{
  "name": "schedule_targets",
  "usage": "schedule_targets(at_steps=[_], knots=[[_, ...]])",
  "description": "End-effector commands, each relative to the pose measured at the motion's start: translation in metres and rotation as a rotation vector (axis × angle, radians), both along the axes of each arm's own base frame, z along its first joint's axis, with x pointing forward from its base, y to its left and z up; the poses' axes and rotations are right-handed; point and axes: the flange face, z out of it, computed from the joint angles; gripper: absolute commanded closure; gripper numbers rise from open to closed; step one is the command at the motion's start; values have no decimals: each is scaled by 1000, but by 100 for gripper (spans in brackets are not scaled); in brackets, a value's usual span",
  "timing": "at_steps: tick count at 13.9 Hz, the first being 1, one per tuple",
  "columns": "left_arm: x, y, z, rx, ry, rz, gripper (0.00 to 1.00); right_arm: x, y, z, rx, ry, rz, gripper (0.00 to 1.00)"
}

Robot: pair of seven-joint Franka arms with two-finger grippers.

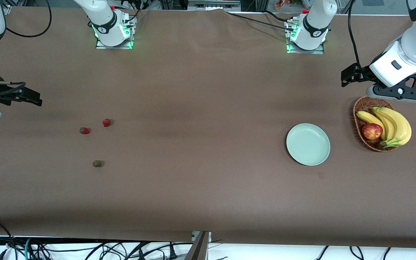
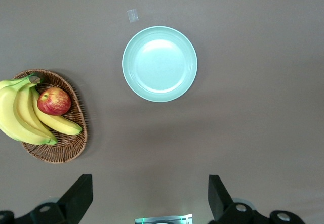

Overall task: Collect all strawberries into plate
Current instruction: 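Reach the right gripper down to the nearest red strawberry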

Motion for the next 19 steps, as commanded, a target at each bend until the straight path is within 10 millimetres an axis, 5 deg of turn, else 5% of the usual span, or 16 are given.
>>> schedule_targets(at_steps=[1, 7, 15, 19], knots=[[-1, 1, 6, -19, 4, -1, 0, 2, -4, 6, 22, -8, 1, 0], [-1, 1, 6, -19, 6, -1, 0, 11, -4, -17, 25, 24, -3, 0], [-1, 1, 6, -19, 6, -1, 0, 65, 0, -135, 26, 37, 14, 0], [-1, 1, 6, -19, 6, -1, 0, 86, 19, -196, 18, 19, 52, 0]])
